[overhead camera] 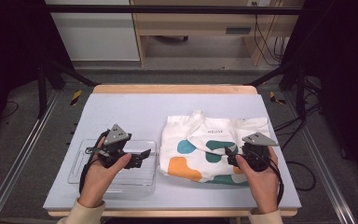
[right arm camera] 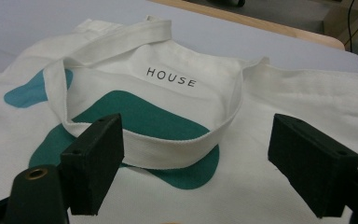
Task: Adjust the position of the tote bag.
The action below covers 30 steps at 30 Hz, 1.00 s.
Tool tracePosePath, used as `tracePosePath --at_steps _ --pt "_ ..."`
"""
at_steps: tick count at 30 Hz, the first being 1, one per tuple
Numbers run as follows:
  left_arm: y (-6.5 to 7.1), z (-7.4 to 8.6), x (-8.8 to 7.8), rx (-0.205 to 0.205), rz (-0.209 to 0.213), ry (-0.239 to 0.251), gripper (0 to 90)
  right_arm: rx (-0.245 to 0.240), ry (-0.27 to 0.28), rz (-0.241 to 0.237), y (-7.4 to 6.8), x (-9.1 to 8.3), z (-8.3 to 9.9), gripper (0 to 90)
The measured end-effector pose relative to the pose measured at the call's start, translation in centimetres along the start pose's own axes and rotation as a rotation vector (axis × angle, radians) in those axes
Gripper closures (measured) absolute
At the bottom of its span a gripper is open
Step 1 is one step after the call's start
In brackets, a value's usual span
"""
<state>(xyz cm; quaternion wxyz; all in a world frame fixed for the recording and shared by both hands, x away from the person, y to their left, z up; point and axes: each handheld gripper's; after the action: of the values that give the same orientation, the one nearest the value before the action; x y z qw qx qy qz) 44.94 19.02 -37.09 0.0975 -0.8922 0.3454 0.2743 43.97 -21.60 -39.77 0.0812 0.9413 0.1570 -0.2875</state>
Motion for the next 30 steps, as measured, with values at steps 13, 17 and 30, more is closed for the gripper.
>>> tracePosePath --at_steps 13,17,30 --pt "-0.7 0.3 0.0 0.007 -0.016 -0.006 9.4 -0.007 -0.021 -0.006 -0.1 -0.3 -0.6 16.8" --pt "-1.0 0.2 -0.7 0.000 -0.011 0.006 9.3 -0.015 -0.009 -0.007 0.5 -1.1 -1.6 20.8" --pt "-0.3 -0.5 -0.9 0.027 0.017 0.014 9.2 0.018 -0.043 0.123 10.3 -1.9 -2.8 30.1"
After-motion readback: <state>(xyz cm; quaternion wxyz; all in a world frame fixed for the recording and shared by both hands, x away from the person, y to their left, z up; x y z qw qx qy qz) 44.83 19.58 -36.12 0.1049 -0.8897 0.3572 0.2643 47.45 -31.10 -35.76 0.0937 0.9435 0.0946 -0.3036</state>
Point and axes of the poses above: each handheld gripper's, and its own axes: x roughly forward along the jaws, z roughly out of its underside, y roughly to its right, and after that the axes turned 1 degree about -y, right-handed
